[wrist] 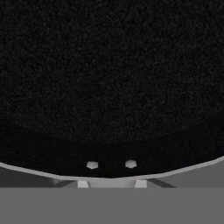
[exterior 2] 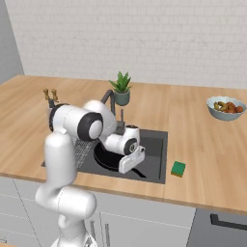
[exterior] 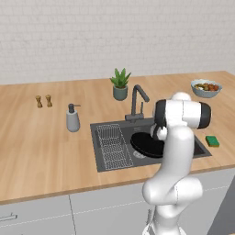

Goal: Pick the pan and sponge and place them into the sink. Then turn on the water.

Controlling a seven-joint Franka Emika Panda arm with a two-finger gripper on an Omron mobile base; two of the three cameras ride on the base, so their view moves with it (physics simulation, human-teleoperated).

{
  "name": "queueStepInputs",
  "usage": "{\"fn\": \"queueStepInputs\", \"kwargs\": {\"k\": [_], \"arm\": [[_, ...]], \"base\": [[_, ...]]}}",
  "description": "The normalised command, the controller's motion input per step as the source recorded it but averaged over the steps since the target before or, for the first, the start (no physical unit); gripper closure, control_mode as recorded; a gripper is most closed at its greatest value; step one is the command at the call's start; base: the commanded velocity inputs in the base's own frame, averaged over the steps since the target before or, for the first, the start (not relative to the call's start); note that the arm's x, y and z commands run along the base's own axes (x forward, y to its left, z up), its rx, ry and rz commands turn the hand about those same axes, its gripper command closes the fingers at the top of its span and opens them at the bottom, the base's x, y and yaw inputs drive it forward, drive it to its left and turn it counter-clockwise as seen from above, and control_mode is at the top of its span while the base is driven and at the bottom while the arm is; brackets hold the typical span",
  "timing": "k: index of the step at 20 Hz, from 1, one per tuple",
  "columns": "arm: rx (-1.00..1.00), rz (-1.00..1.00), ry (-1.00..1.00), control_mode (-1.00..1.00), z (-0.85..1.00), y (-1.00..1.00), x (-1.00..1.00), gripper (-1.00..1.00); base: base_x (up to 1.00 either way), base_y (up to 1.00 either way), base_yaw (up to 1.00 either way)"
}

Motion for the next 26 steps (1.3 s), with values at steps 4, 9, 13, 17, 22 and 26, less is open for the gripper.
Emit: {"fn": "queueStepInputs", "kwargs": {"k": [4,9,13,17,22,26], "arm": [[0.05,0.0,-0.04,-1.0,-0.6,0.02,0.17,1.0],[0.01,0.0,-0.02,-1.0,-0.61,0.07,0.17,1.0],[0.0,0.0,-0.01,-1.0,-0.58,0.12,0.19,1.0],[0.0,0.0,0.0,-1.0,-0.51,0.08,0.28,1.0],[0.0,0.0,-0.04,-1.0,-0.48,0.0,0.27,1.0],[0.03,0.0,-0.05,-1.0,-0.47,0.0,0.23,1.0]], "base": [[0.0,0.0,0.0],[0.0,0.0,0.0],[0.0,0.0,0.0],[0.0,0.0,0.0],[0.0,0.0,0.0],[0.0,0.0,0.0]]}}
